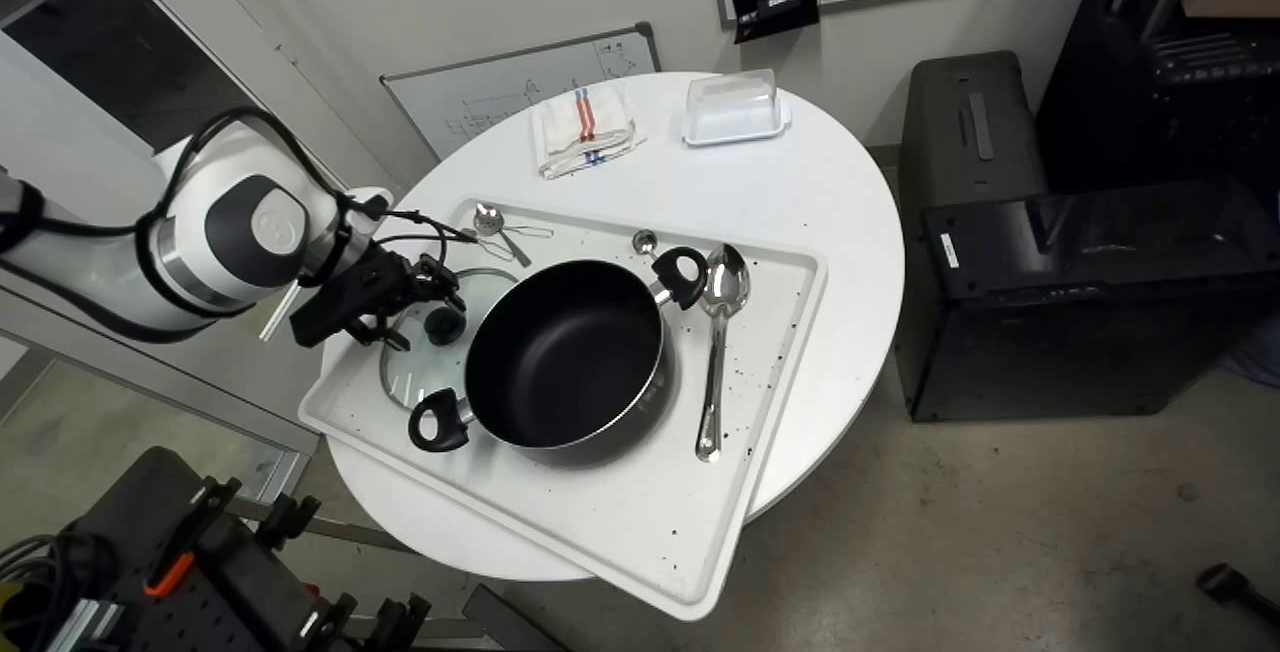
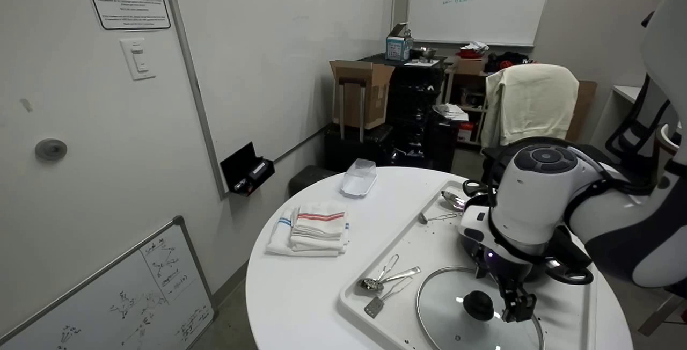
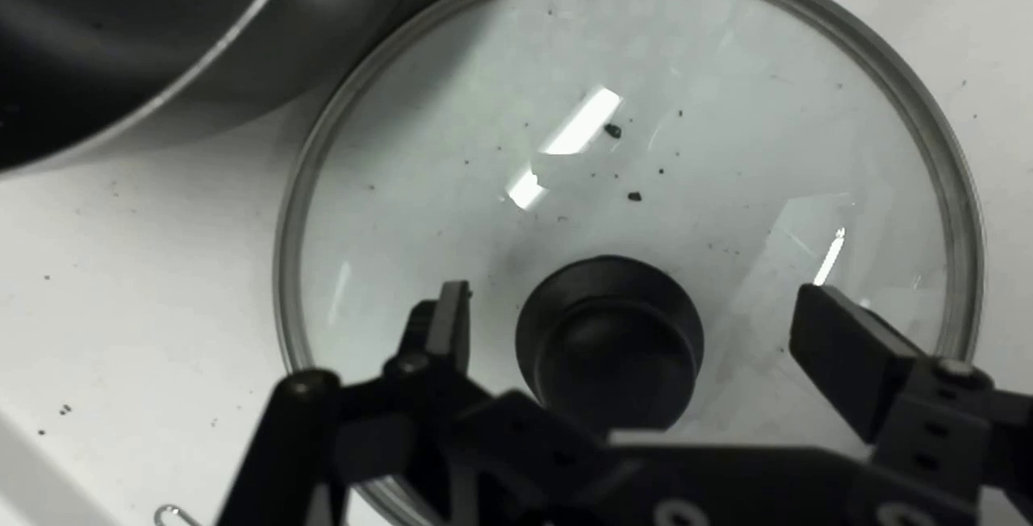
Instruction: Put the glass lid on the black pot.
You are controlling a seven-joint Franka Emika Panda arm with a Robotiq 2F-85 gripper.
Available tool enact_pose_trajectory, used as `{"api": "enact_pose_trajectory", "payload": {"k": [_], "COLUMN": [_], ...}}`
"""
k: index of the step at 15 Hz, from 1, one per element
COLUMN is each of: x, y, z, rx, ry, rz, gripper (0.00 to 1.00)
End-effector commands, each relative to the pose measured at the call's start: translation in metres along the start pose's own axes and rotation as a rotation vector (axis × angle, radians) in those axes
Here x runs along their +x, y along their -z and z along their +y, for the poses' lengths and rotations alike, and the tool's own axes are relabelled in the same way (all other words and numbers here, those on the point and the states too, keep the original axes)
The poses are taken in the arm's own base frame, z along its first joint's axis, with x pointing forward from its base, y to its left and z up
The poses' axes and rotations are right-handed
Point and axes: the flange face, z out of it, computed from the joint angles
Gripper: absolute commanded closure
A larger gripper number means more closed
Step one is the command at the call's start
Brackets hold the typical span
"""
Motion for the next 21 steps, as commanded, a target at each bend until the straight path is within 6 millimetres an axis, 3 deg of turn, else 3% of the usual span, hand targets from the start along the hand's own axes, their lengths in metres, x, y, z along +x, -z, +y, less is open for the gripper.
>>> {"api": "enact_pose_trajectory", "payload": {"k": [1, 4, 5, 6, 8, 12, 16, 21], "x": [0.010, 0.014, 0.015, 0.017, 0.019, 0.020, 0.019, 0.014], "y": [-0.011, -0.014, -0.013, -0.014, -0.014, -0.013, -0.010, 0.014], "z": [0.006, 0.011, 0.012, 0.013, 0.014, 0.014, 0.015, 0.014], "rx": [-0.022, -0.028, -0.029, -0.030, -0.031, -0.030, -0.029, -0.014], "ry": [-0.010, -0.014, -0.014, -0.013, -0.013, -0.010, -0.010, -0.005], "rz": [0.020, 0.026, 0.031, 0.033, 0.037, 0.040, 0.043, 0.059], "gripper": [0.00, 0.00, 0.25, 0.26, 0.40, 0.73, 0.76, 0.76]}}
